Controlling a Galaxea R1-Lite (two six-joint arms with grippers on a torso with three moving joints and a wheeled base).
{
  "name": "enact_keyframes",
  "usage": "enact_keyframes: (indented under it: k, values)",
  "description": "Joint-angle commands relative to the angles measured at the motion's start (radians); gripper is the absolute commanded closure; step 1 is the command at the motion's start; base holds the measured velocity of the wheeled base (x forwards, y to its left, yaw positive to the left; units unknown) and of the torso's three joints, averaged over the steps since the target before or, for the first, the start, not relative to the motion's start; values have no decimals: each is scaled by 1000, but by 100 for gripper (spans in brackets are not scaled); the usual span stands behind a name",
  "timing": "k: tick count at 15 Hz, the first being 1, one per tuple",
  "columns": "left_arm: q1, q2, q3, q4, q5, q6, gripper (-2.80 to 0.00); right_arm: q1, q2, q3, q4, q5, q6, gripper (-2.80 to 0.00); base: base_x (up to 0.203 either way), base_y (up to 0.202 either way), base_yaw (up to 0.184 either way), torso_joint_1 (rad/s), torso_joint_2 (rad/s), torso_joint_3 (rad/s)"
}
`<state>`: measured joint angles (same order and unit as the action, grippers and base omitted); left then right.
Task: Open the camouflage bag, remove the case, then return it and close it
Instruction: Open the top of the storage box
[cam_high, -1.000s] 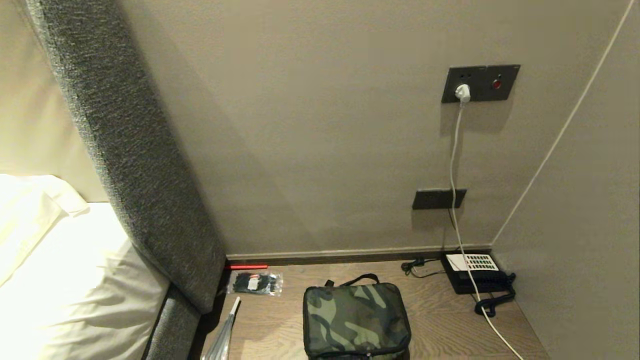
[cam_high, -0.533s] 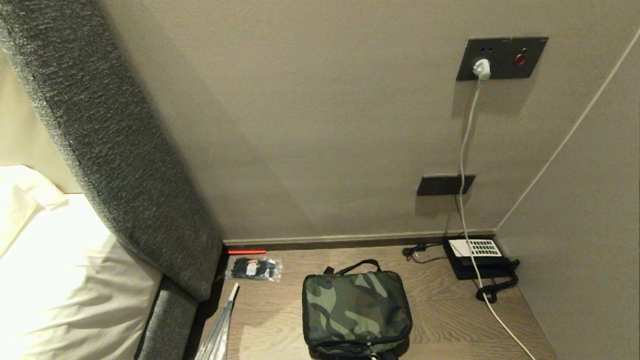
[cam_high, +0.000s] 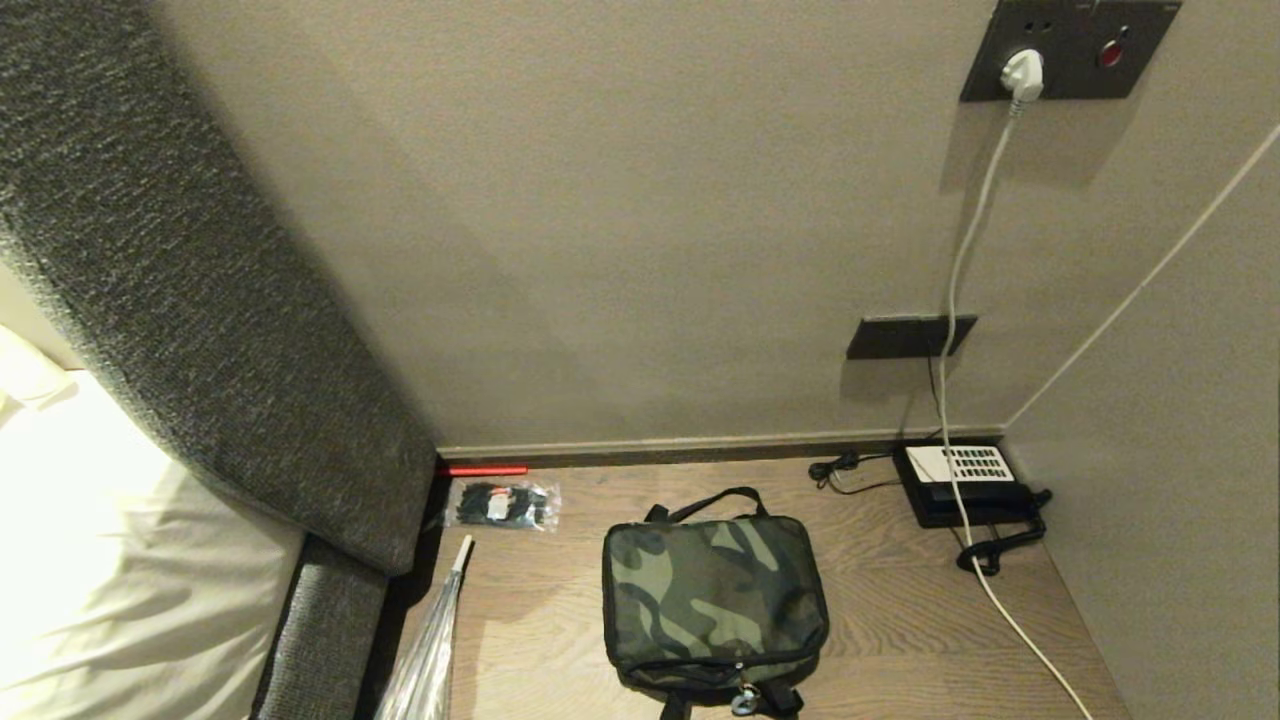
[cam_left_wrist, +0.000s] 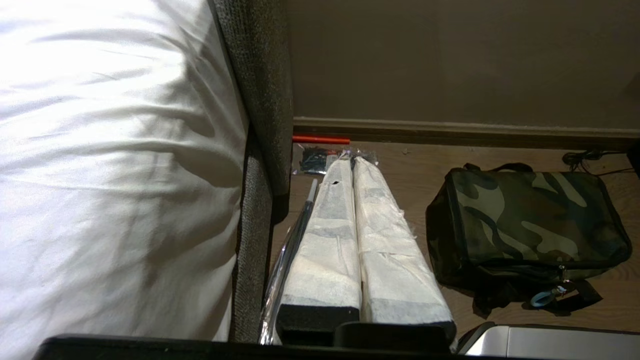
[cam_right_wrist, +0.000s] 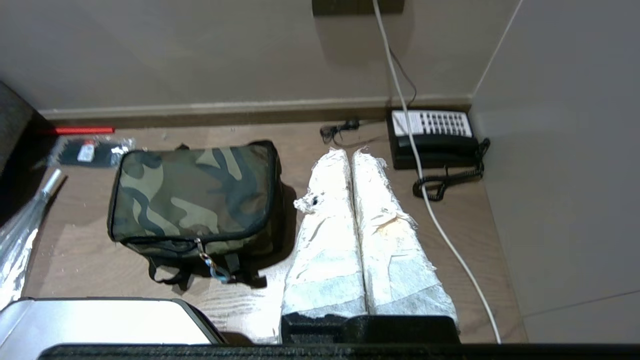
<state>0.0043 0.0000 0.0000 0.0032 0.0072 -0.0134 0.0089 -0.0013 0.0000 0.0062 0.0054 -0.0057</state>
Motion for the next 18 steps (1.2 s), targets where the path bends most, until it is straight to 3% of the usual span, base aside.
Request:
enact_keyframes:
  k: [1,18]
  values:
    - [0,0,3,0,0,0,0,0,0,0,0,1,0,0,0,0,0,3,2,-193]
    - [0,0,3,0,0,1,0,0,0,0,0,1,0,0,0,0,0,2,4,-196]
